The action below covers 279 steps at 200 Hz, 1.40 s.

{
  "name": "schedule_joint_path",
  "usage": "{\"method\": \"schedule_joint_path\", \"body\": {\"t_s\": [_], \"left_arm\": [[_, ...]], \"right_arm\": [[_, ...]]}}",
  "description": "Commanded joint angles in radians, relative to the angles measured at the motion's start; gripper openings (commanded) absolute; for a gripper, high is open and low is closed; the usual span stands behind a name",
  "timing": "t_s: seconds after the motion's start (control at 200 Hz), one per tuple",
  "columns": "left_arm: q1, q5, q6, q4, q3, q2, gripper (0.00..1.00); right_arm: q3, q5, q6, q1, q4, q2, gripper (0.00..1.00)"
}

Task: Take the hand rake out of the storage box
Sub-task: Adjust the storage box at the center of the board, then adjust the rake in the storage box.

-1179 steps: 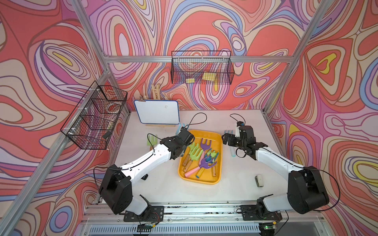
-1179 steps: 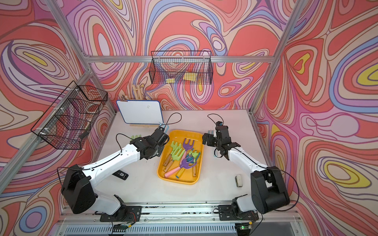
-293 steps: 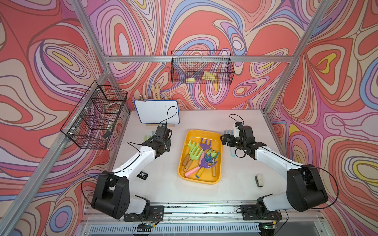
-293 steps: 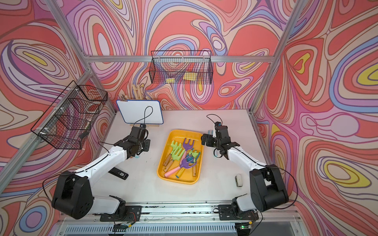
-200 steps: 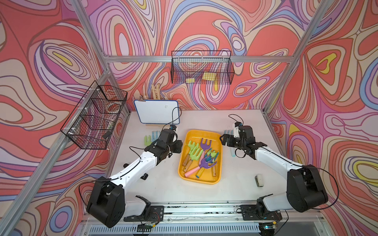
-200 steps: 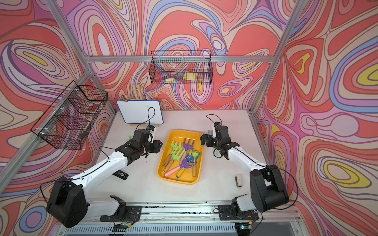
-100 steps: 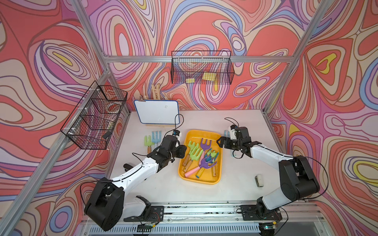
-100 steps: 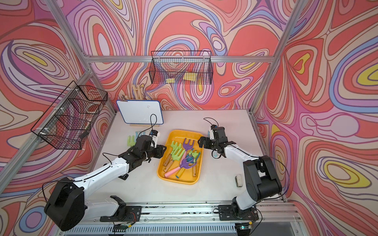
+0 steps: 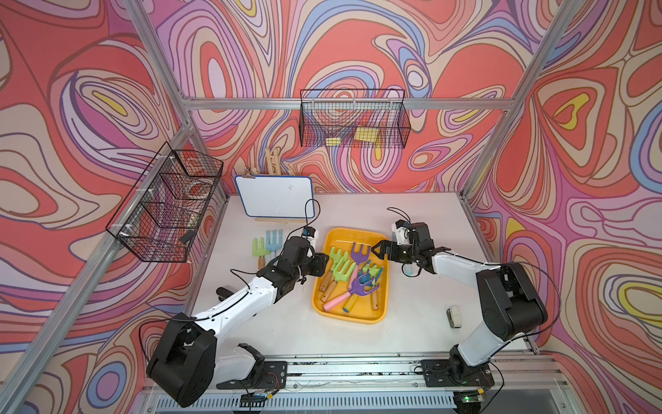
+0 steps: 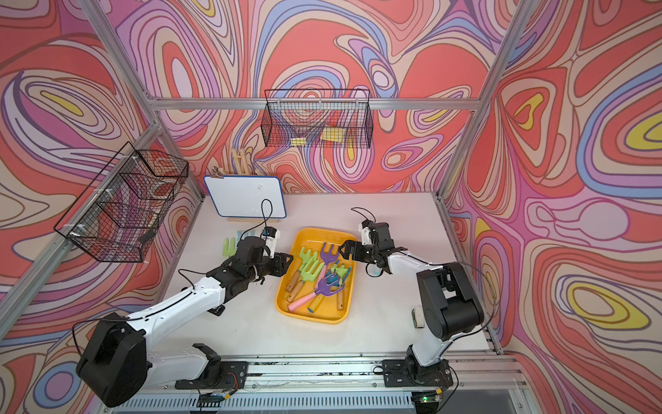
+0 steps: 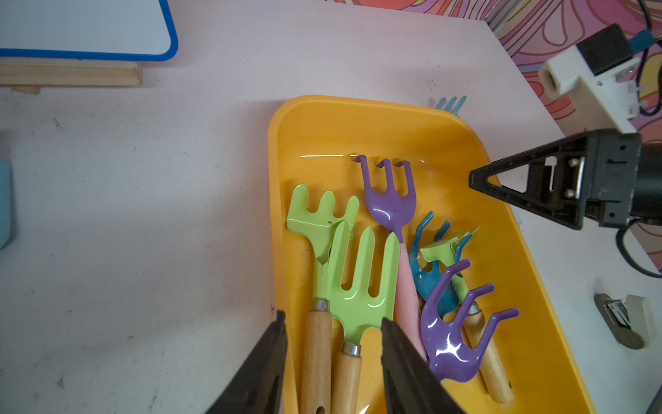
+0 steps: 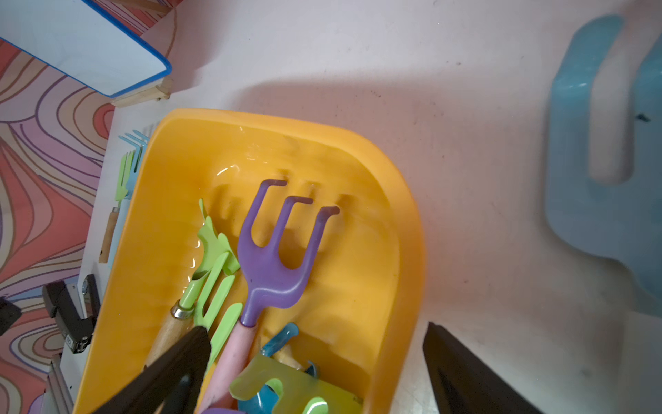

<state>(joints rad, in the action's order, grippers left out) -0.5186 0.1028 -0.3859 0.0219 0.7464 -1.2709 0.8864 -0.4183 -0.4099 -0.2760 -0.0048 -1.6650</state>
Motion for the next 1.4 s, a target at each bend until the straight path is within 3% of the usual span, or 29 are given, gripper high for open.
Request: {"method": "schedule_joint_path", "body": {"t_s": [0.0,0.371,0.671,0.791,0.966,1.162,1.392], "left_arm": [[-0.008,0.005,-0.003,-0.016,-0.013,0.021,0.48],[-0.018,0.014,-0.004,-0.017,-0.003,0.007,0.48],[-0.018,0.014,-0.003,0.016,0.019,-0.002,0.48],[-0.018,0.025,-0.007,0.015,0.021,0.007,0.48],[-0.02,0.033,-0.011,0.01,0.019,0.01,0.48],[-0.02,0.023,0.003,0.042,0.042,-0.024,0.48],[-0.02,0.044,0.004,0.047,0.053,-0.041,0.48]], "right_arm": [[0.028,-0.047,0.006,-0.018,0.038,-0.014,0.98],[0.033,-0.053,0.05,-0.046,0.04,0.022,0.98],[0.027,0.214,0.088,-0.049,-0.189,0.243,0.98],[0.111,0.286,0.006,-0.048,-0.346,0.318,0.98],[0.195,0.219,-0.042,-0.058,-0.519,0.393,0.98],[0.165,0.18,-0.103,-0.084,-0.613,0.475,0.98],[0.077,0.19,-0.23,-0.249,-0.54,0.514,0.83]]}}
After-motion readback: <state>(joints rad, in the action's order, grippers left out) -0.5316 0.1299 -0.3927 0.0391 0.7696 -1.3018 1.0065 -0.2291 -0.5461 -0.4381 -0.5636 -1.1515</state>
